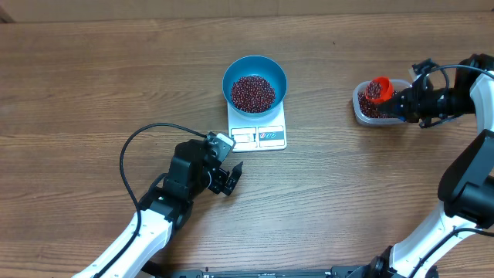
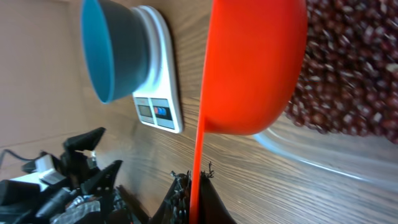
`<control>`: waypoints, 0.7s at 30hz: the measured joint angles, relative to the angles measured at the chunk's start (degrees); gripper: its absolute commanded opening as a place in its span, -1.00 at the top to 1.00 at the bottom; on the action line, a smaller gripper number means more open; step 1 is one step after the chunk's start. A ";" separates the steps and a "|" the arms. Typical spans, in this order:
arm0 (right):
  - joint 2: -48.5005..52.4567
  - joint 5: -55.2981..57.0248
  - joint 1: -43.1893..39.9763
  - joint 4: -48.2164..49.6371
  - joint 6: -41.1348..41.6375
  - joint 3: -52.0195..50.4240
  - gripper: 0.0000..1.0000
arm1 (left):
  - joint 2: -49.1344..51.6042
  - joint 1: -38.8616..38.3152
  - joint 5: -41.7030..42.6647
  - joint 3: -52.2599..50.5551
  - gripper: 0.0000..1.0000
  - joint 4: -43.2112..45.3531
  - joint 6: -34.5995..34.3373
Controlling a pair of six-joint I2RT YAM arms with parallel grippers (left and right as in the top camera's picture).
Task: Scoop item into bowl and weigh 150g on scale
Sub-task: 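Lift the filled red scoop and carry it left toward the blue bowl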
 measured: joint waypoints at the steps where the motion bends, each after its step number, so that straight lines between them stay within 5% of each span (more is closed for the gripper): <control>1: 0.00 -0.70 0.02 0.00 -0.20 0.20 0.92 | 0.00 0.00 0.00 0.00 -0.99 0.00 0.00; 21: 0.00 -10.69 16.72 4.59 -0.79 0.50 0.93 | 0.00 0.00 0.00 0.00 -0.99 0.00 0.00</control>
